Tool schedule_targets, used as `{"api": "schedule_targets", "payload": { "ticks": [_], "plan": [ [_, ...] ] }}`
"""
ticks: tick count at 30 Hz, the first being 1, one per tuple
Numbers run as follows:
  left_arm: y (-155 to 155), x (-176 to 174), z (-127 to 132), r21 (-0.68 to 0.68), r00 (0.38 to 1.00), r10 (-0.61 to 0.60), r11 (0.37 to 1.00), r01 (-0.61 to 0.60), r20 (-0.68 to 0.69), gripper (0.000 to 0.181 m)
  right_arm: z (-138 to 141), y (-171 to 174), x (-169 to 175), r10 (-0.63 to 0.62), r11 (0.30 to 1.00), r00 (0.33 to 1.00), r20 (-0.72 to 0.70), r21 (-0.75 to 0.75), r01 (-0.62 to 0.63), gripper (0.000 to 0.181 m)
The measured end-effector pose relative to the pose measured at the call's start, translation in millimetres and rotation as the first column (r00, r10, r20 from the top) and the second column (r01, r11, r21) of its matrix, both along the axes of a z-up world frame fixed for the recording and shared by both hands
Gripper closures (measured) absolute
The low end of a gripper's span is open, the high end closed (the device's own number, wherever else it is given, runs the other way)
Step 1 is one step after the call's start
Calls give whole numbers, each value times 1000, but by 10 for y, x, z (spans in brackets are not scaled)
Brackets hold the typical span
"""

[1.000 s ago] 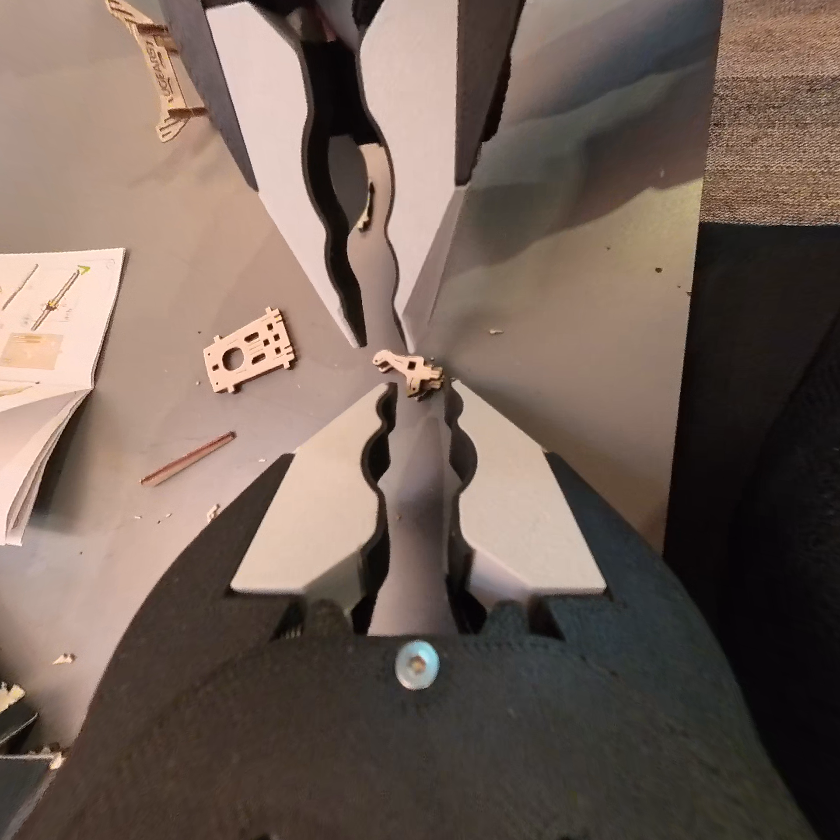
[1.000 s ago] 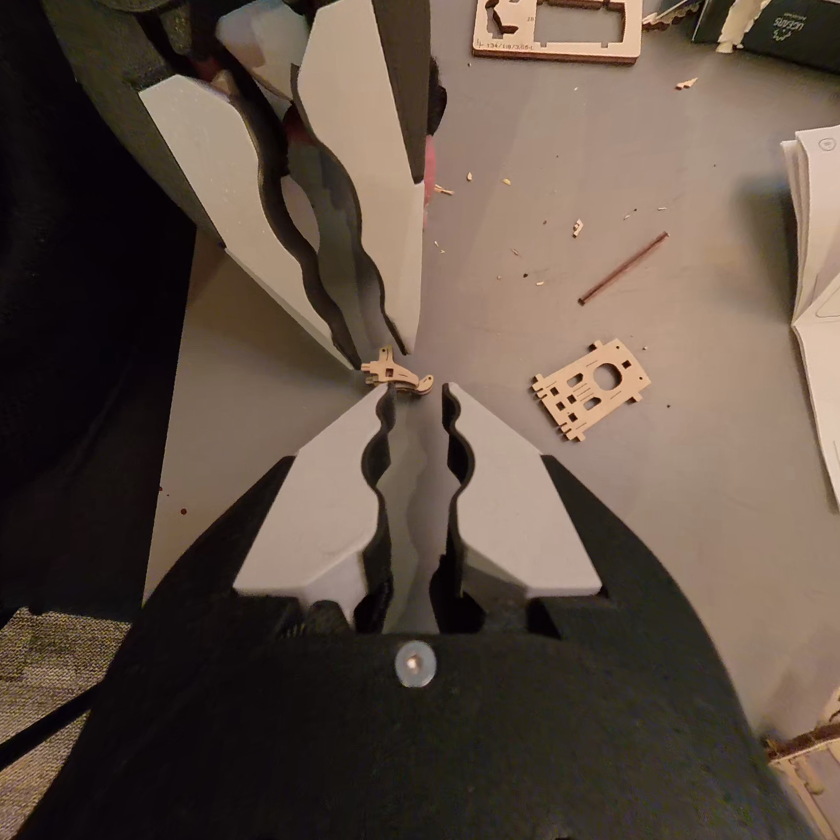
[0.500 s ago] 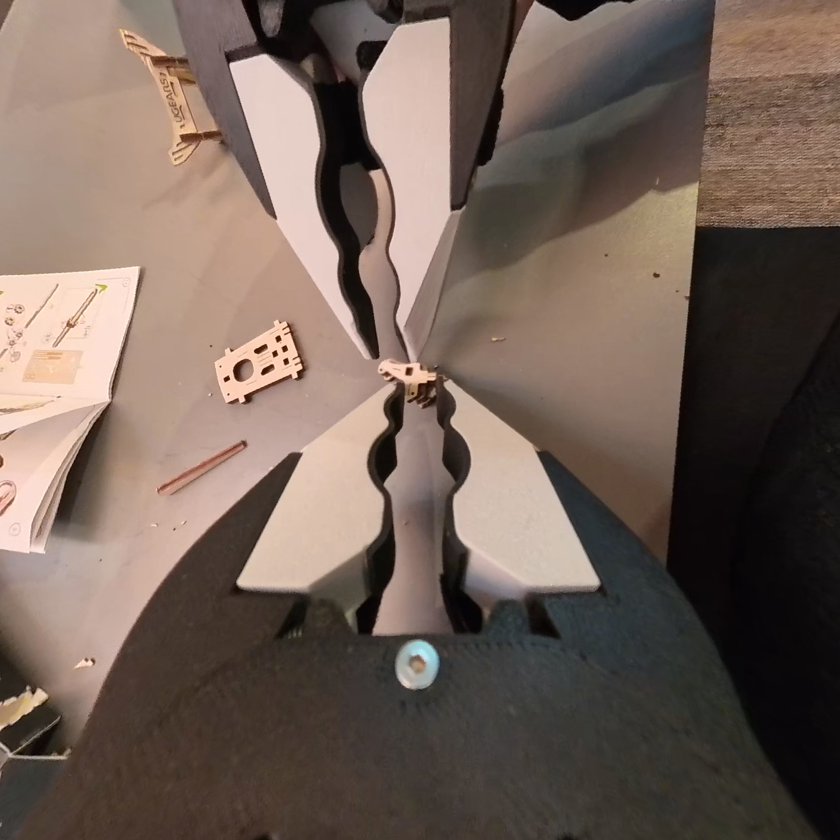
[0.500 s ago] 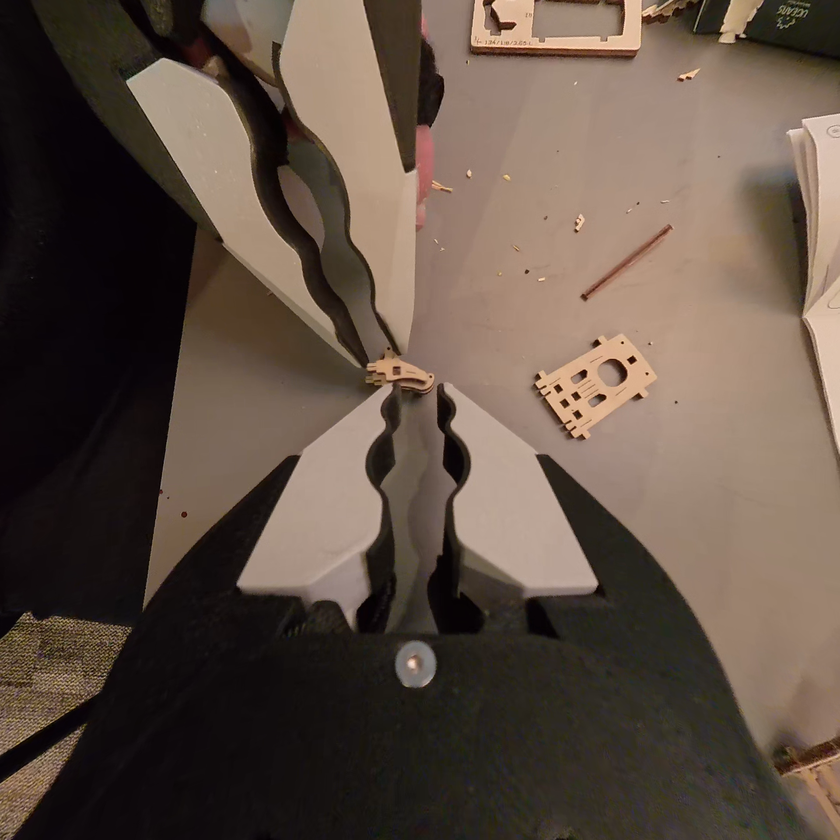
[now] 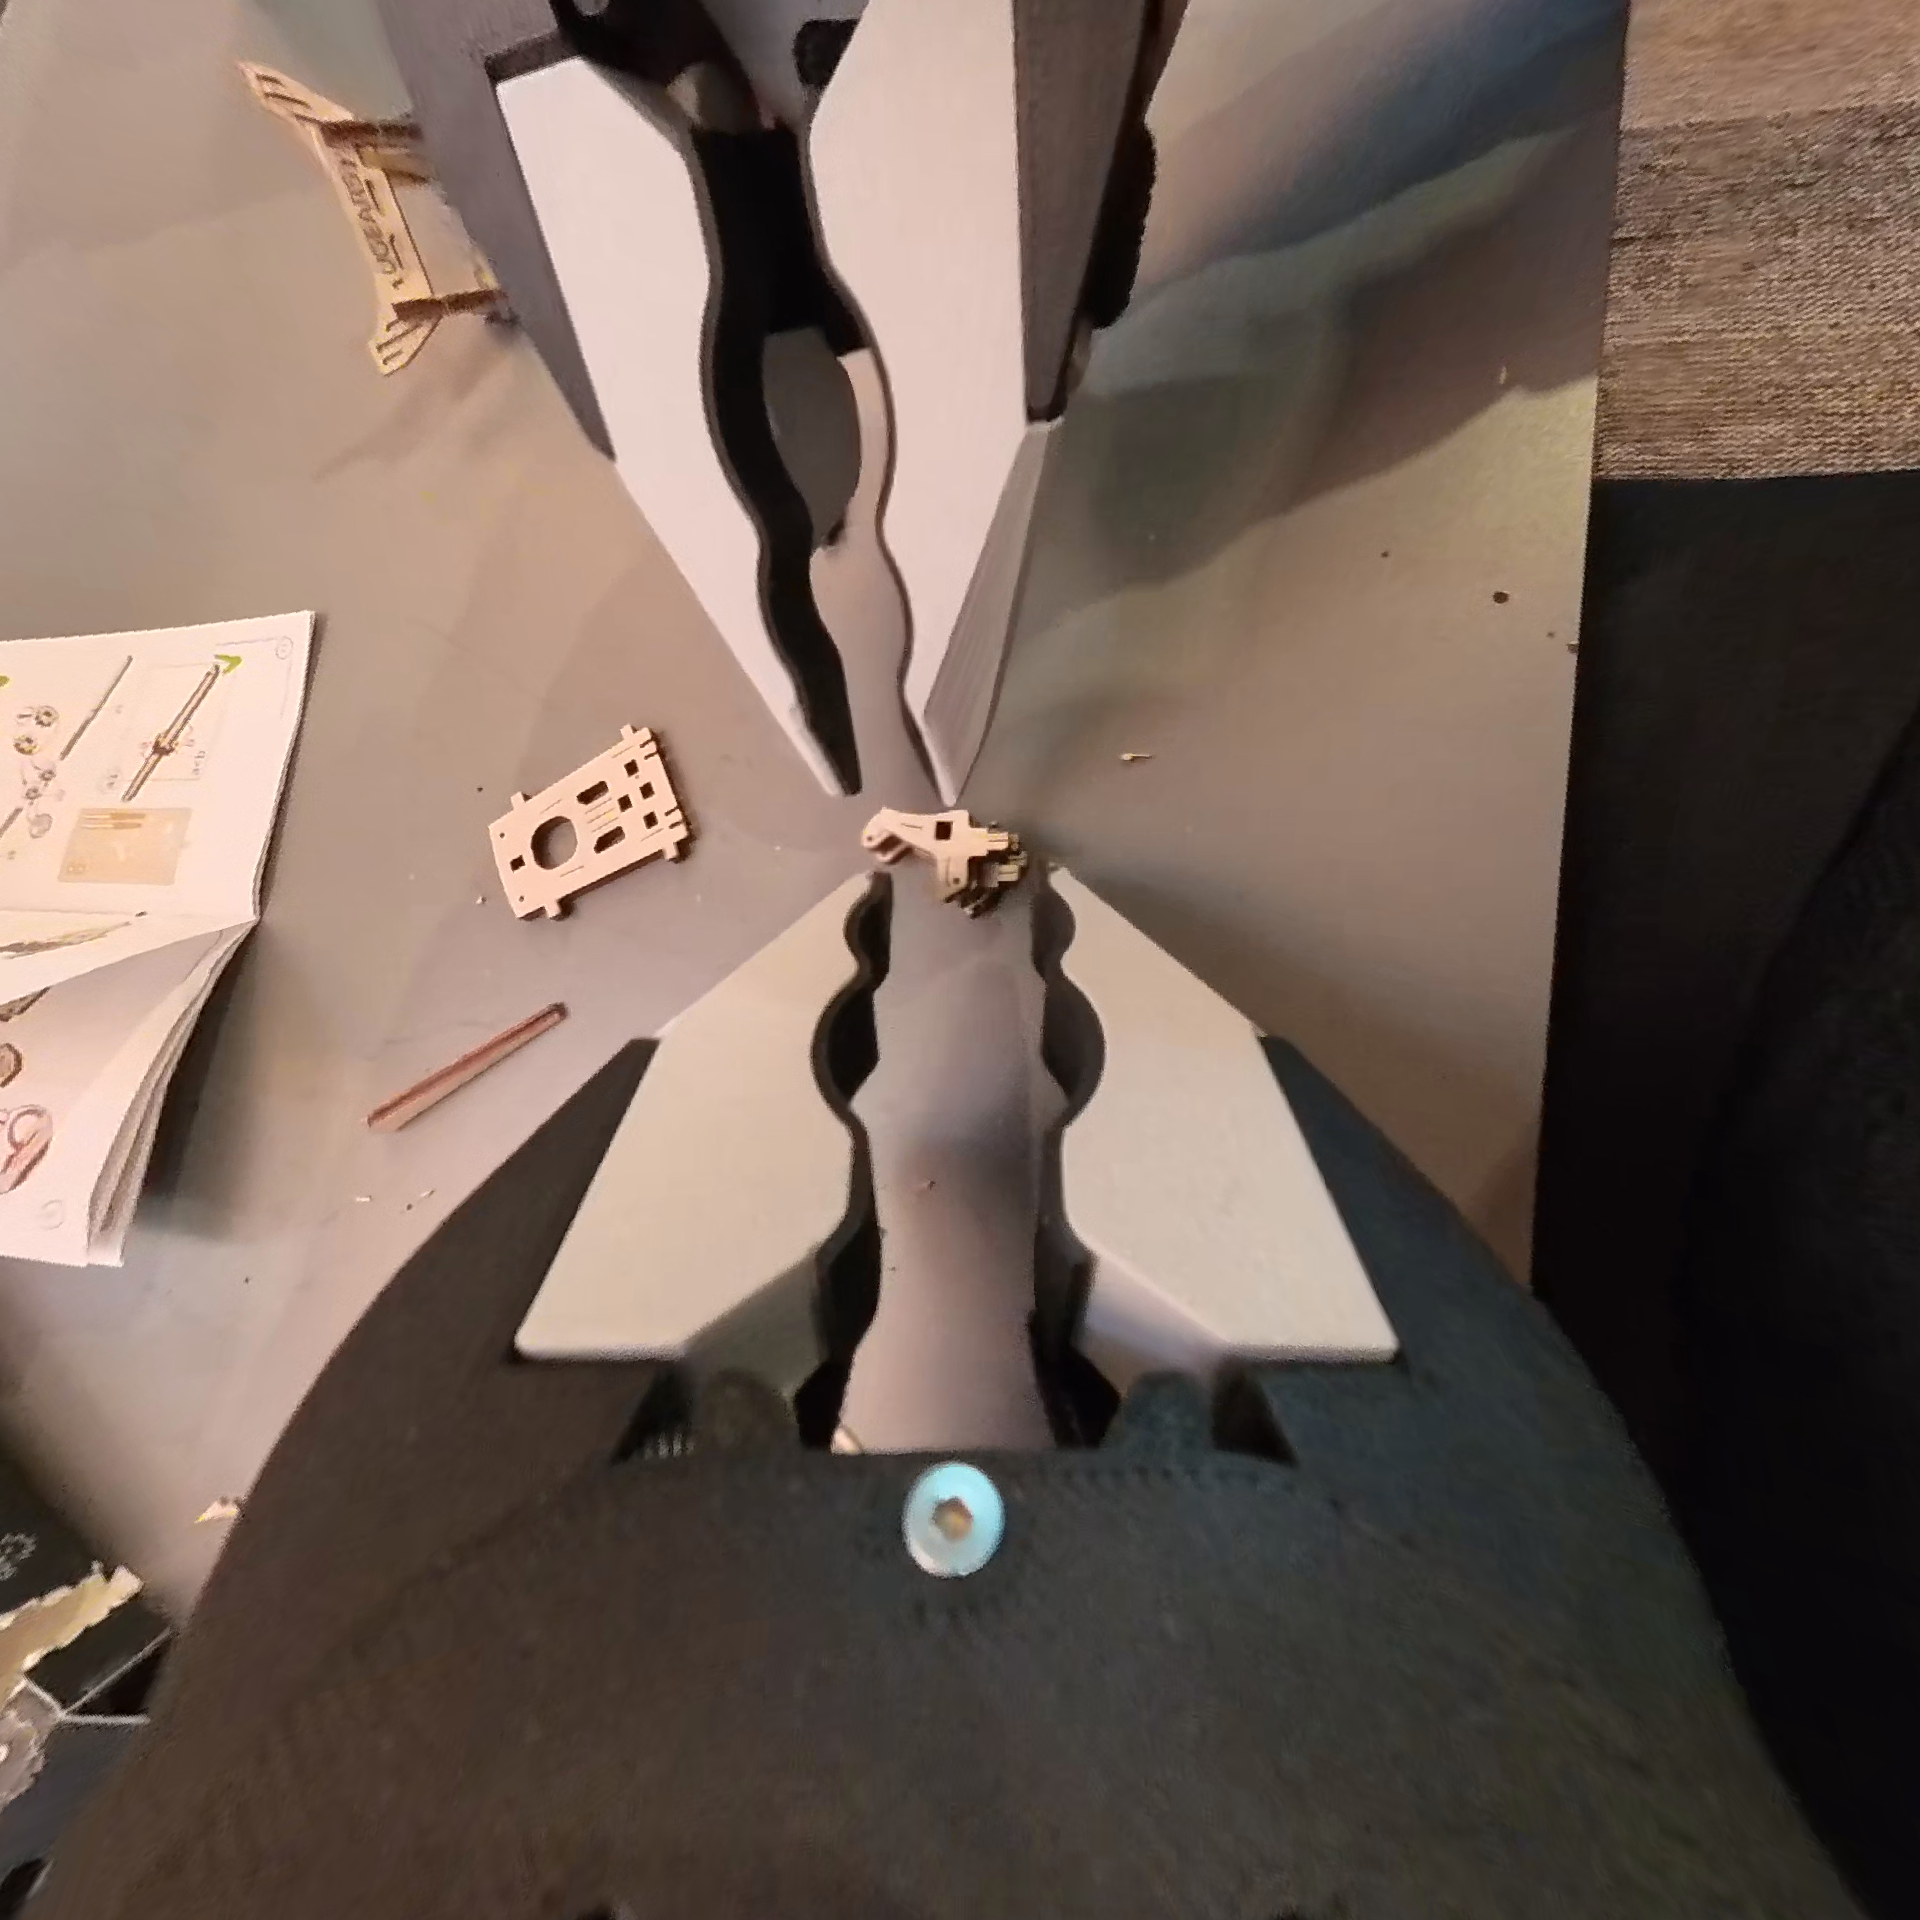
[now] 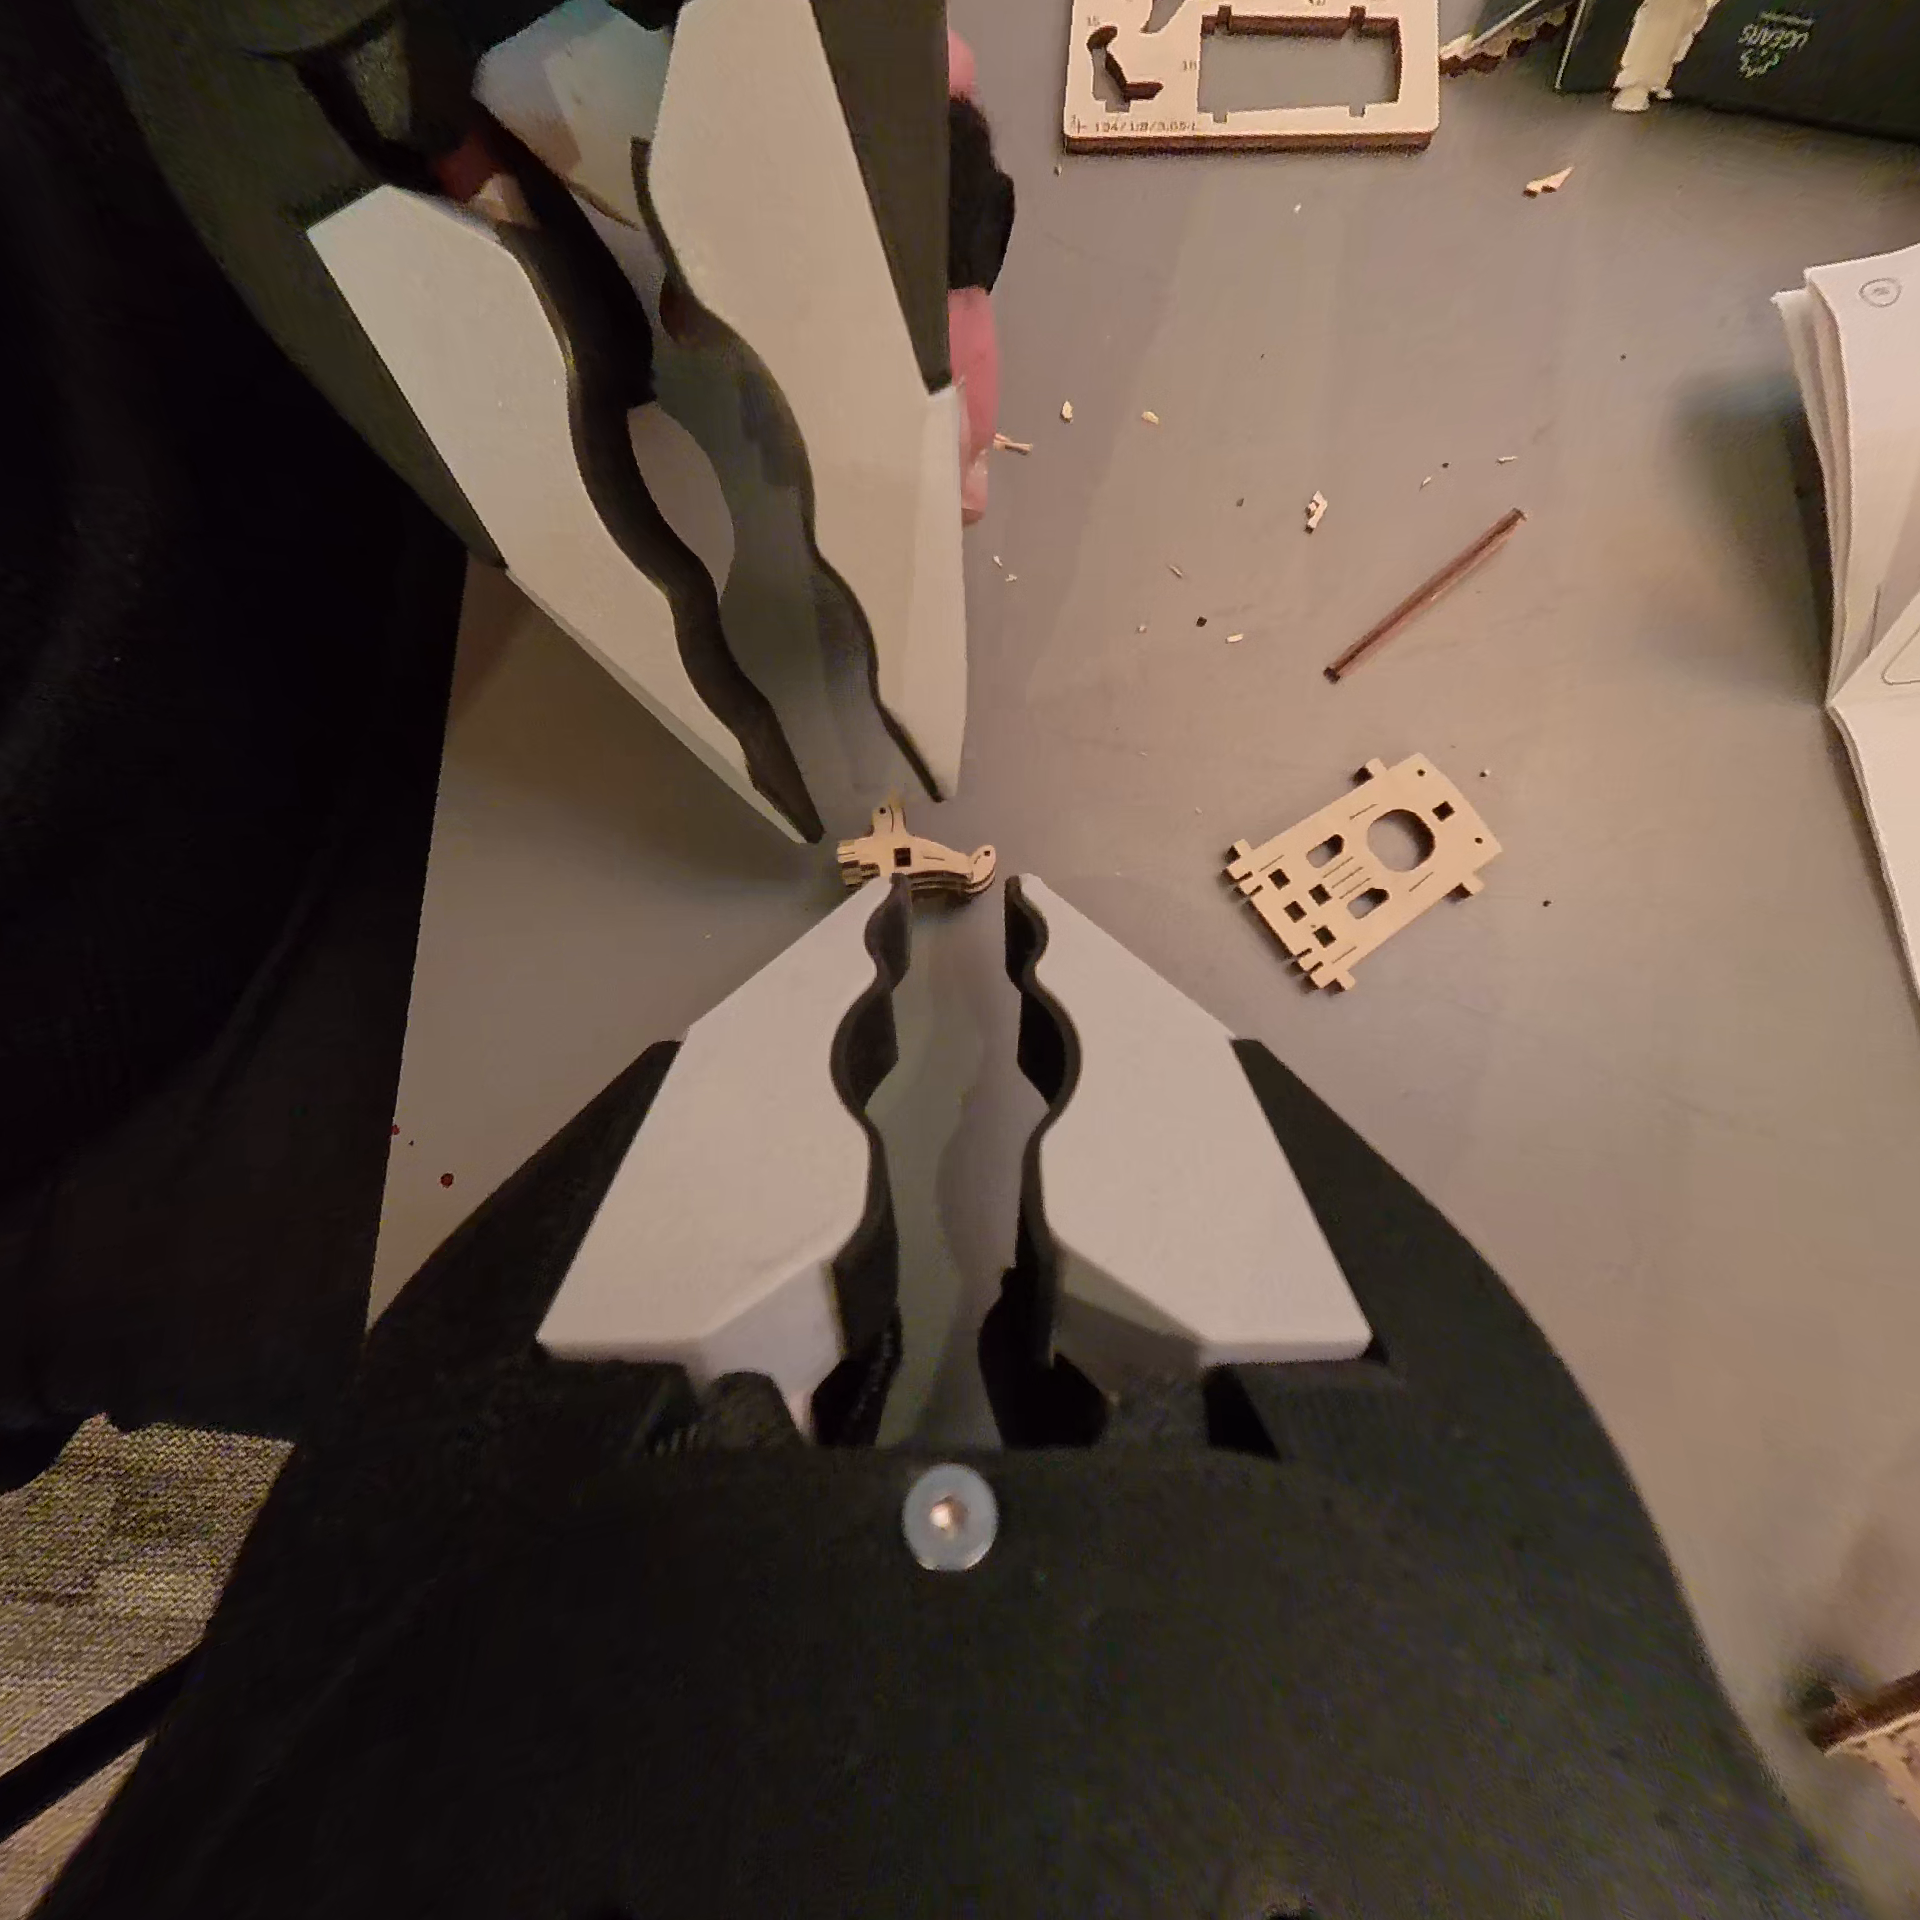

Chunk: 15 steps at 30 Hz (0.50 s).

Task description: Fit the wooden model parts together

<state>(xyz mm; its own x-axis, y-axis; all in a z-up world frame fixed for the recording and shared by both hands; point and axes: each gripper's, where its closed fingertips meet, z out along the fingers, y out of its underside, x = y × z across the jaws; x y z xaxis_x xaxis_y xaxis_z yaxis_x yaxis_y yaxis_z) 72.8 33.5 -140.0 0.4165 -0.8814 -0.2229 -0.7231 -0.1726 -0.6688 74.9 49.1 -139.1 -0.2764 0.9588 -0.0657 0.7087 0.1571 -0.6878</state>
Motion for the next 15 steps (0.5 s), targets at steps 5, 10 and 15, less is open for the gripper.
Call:
{"api": "schedule_targets", "payload": {
  "ticks": [5, 10, 15],
  "plan": [
    [5, -2, -70, -31, 1000, 10, 999, -11, -24, 158, -13, 5, 33, -17, 1000, 1000, 9, -13, 17, 166],
    [5, 13, -122, -65, 999, 34, 997, -36, -32, 158, -28, -9, 58, -28, 999, 1000, 11, -26, 28, 166],
    [7, 24, -154, -83, 998, 50, 995, -54, -45, 163, -42, -22, 77, -38, 998, 999, 14, -41, 38, 165]
  ]
}}
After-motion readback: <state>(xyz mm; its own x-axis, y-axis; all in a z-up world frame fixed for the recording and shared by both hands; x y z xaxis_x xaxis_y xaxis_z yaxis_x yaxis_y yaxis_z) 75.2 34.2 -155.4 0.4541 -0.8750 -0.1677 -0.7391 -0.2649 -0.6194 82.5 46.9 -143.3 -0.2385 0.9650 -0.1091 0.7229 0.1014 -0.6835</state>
